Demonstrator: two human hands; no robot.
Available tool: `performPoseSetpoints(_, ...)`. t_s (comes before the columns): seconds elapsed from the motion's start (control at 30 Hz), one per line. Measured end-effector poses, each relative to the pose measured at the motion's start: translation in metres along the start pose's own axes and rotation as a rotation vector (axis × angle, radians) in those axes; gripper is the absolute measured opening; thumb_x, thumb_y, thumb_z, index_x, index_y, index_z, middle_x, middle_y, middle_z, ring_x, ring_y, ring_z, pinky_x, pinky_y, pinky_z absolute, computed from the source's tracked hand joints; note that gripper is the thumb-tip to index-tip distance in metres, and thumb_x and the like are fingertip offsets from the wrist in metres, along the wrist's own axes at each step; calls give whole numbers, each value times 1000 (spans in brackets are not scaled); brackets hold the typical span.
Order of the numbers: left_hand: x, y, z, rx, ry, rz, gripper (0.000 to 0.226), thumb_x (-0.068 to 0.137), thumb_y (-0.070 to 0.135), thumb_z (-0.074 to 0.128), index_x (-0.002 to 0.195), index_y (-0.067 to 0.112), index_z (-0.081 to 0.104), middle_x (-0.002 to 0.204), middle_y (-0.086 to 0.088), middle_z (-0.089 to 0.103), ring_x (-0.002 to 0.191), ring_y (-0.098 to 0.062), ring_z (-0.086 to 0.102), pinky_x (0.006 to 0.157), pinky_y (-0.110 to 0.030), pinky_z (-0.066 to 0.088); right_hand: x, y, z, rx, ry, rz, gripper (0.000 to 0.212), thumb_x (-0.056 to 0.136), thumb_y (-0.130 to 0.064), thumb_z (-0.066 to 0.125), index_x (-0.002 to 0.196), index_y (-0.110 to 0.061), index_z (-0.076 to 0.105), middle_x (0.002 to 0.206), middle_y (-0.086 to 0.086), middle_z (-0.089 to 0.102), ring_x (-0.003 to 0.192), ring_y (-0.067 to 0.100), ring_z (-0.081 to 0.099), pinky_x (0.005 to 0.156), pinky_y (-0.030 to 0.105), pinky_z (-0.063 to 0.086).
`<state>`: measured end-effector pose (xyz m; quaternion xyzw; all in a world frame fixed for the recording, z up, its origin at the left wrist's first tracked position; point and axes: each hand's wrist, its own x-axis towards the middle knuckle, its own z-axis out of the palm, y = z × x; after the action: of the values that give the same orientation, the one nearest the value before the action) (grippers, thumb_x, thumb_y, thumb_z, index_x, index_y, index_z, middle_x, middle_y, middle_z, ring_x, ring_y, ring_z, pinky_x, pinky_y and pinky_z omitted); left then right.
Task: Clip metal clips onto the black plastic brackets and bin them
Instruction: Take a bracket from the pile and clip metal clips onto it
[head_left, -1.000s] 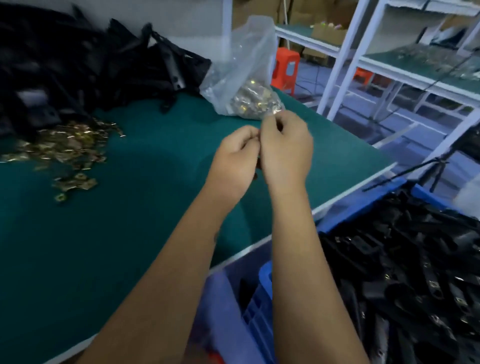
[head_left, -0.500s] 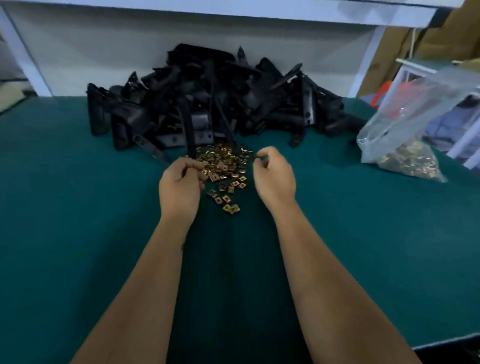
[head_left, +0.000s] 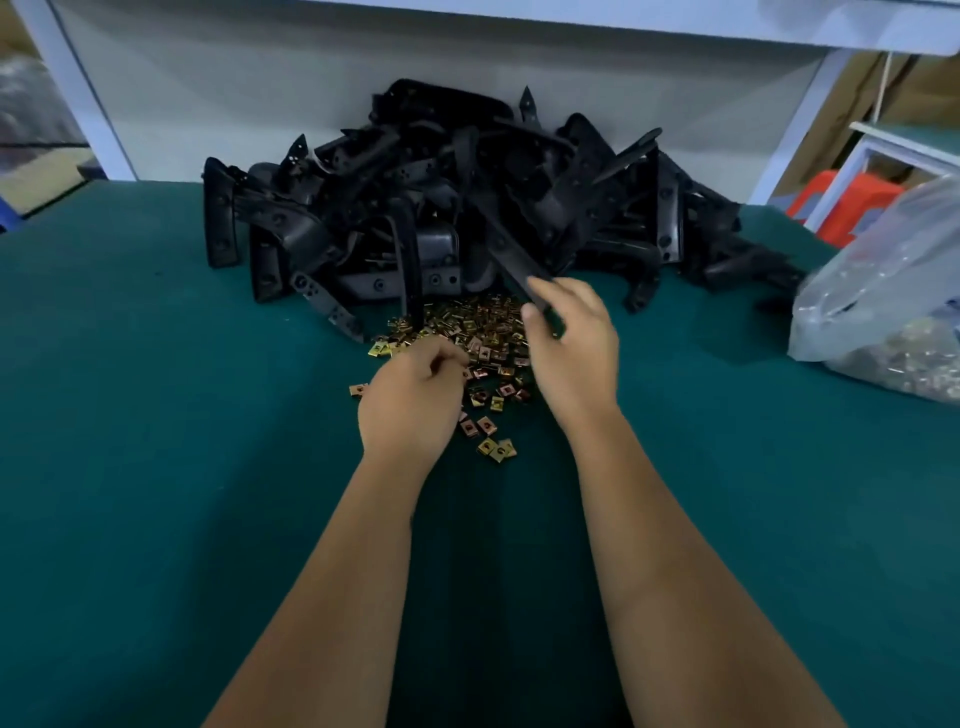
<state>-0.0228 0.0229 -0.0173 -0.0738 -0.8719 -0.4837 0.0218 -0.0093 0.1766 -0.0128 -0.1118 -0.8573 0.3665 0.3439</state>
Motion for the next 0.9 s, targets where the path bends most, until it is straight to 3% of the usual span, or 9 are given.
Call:
performPoseSetpoints(0.1,-3,1,-1,-202,-18,8,31,94,14,45,82,34,65,72,19,67,59,-1,55,58,-29,44,-12,-6,-10,221,327,102,21,95,-5,59,108,-10,74,107,-2,66,95,2,60,82,10,45)
performPoseSetpoints(0.23,-8,9,-8,-599,-20,-41,28,98,5,46,92,18,70,77,7,71,75,-8,65,65,-23,55,-28,-18,-15,394,464,166,25,92,7,56,99,-7,75,103,1,67,95,14,65,82,21,53)
performPoseSetpoints(0.33,-6,12,-13,-1016,-152,-150,16,102,25,53,113,21,63,103,-2,74,95,-18,71,81,-33,60,-45,-35,-13,254,403,-81,23,90,5,60,103,-6,76,107,-4,67,100,2,61,89,12,46)
performPoseSetpoints(0.4,-3,9,-16,-1209,-255,-196,37,102,39,51,128,14,57,113,-6,68,101,-23,68,89,-39,58,-56,-44,-5,100,248,-315,22,87,4,62,99,-7,77,109,-1,70,103,9,63,91,17,48)
performPoseSetpoints(0.47,-1,5,-20,-1312,-245,-230,46,101,37,52,137,8,51,111,-9,64,99,-23,65,90,-38,57,-65,-52,3,4,74,-411,19,81,1,62,87,-8,77,113,1,71,105,19,63,85,28,52)
performPoseSetpoints(0.57,4,-1,-28,-1408,-86,-259,31,101,14,53,131,15,50,96,-4,69,85,-19,70,78,-34,58,-73,-58,11,3,-69,-450,10,73,-5,57,71,-4,67,113,5,69,108,23,60,75,37,53)
performPoseSetpoints(0.7,5,2,-29,-1321,-62,-283,27,101,10,42,118,16,62,88,0,68,70,-13,60,63,-27,52,-71,-56,13,55,-89,-441,10,73,-11,54,68,-3,58,101,2,68,98,21,59,70,38,50)
performPoseSetpoints(0.8,5,3,-31,-1318,-124,-293,29,99,13,37,116,15,60,89,-1,68,59,-10,51,48,-20,42,-65,-54,12,154,-19,-255,11,80,-15,54,84,-9,62,94,-4,62,91,17,57,70,43,50)
performPoseSetpoints(0.9,4,0,-40,-1438,-327,-302,34,97,17,37,124,10,55,98,-7,70,54,-9,49,42,-17,38,-55,-45,8,244,50,-27,27,86,-23,56,113,-20,61,110,-11,57,97,7,56,80,37,51)
